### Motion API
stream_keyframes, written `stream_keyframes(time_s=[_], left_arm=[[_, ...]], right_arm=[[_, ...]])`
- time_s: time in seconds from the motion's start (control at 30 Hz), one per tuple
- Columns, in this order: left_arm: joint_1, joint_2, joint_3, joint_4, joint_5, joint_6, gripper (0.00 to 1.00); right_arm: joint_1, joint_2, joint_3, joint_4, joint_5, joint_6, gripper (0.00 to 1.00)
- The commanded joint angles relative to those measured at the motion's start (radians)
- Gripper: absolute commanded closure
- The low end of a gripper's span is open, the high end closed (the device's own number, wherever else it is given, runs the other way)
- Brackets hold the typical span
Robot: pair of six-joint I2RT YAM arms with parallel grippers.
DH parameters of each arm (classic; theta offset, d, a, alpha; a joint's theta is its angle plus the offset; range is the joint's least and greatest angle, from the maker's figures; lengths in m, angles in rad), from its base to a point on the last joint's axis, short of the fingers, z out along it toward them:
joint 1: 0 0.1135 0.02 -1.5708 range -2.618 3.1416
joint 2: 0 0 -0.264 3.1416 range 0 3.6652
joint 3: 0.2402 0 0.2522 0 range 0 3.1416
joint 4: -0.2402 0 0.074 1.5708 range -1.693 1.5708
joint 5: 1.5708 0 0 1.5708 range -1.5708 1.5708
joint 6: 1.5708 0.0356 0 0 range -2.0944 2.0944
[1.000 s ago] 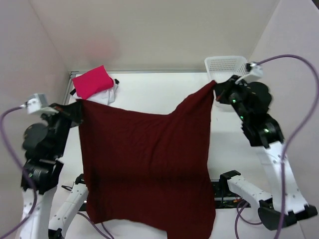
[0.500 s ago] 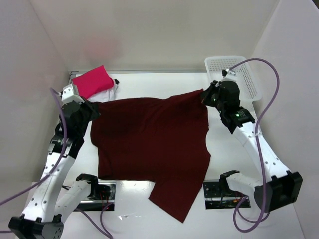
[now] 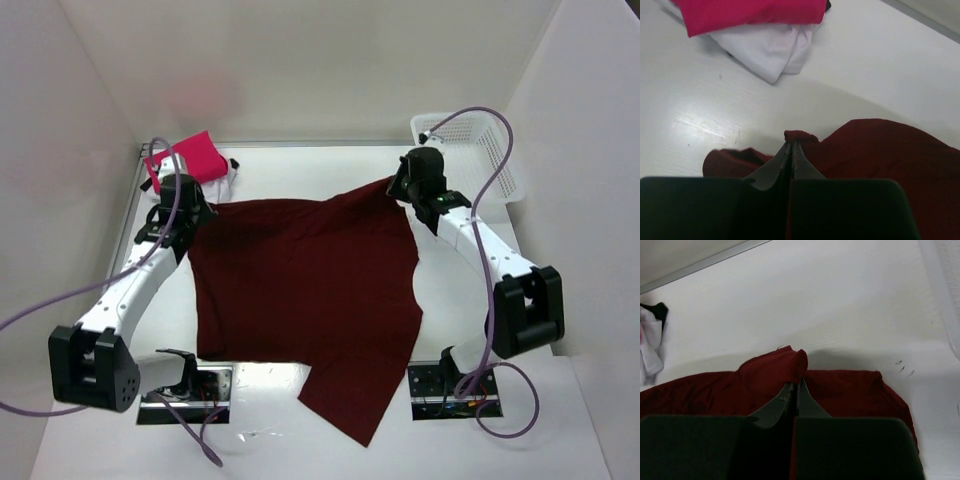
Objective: Fold and stack the t-shirts
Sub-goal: Flatten out the tshirt, then fold the flattened tshirt in 1/3 of the way
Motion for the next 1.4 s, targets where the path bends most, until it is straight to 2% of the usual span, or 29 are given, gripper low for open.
stream_keyframes(time_s=[0.0, 0.37, 0.6, 0.83, 1.17, 1.37], left_arm=[[0.016, 0.119, 0.126, 0.079, -0.037, 0.059, 1.0], [0.096, 0.391, 0.244, 0.126, -0.055, 0.067, 1.0], [0.161, 0.515, 0.356, 0.126, -0.002, 0.102, 1.0], [0.17, 0.612, 0.44, 0.148, 0.024, 0.136, 1.0], [0.17, 0.723, 0.596, 0.134, 0.053, 0.167, 1.0], [0.17, 0.695, 0.585, 0.112, 0.053, 0.186, 1.0]], right_arm=[[-0.011, 0.068, 0.13, 0.104, 0.06, -0.01, 1.0], [-0.029, 0.407, 0.364, 0.102, 0.081, -0.028, 1.0], [-0.059, 0.542, 0.5, 0.08, 0.082, -0.029, 1.0], [-0.089, 0.669, 0.659, 0.043, 0.074, -0.046, 1.0], [-0.129, 0.76, 0.804, -0.011, 0.049, -0.067, 1.0], [-0.129, 0.714, 0.727, 0.013, -0.001, -0.058, 1.0]])
